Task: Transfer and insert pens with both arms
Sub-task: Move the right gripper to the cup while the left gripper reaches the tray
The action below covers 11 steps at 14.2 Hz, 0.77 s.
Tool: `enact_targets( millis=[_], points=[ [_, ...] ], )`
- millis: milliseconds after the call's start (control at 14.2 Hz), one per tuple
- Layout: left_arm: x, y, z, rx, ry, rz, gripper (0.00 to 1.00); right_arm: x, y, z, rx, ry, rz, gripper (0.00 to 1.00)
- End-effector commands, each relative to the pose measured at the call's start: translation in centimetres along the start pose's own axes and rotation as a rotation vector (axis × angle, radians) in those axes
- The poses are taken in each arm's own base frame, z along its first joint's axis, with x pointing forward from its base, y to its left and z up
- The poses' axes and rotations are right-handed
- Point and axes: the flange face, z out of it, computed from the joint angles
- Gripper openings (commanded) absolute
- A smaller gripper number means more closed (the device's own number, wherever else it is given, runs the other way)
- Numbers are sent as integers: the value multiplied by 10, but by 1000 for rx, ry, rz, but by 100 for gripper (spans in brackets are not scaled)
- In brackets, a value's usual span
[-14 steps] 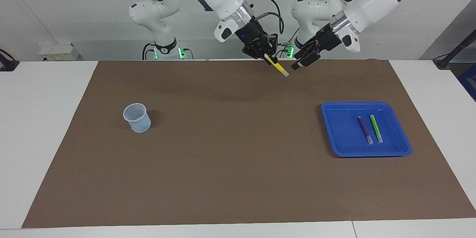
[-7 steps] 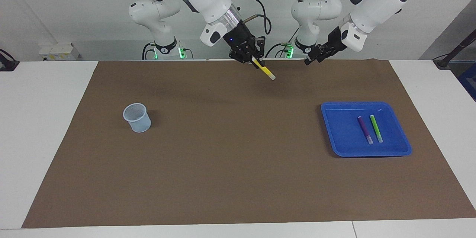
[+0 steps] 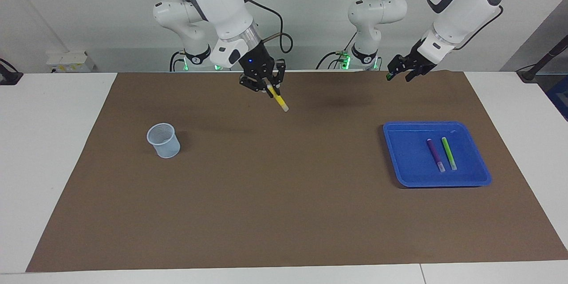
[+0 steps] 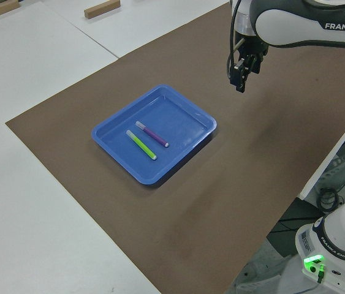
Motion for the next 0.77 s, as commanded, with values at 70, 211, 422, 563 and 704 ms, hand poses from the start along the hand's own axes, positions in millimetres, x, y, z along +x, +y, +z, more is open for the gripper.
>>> enact_targets(
  millis=[70,211,422,563,704],
  points=[
    [23,-45,18,71,19,109,79,4,55,-14,-135,-32,-185,0],
    [36,-63,30,89,28,100,79,5,81,-21,-183,-60,-266,0],
    [54,-86,46,103,60,78,79,2,113,-28,-312,-136,-406,0],
    [66,-98,56,105,88,63,79,0,126,-34,-389,-169,-468,0],
    [76,-108,66,106,111,49,79,1,153,-37,-432,-195,-525,0]
  ],
)
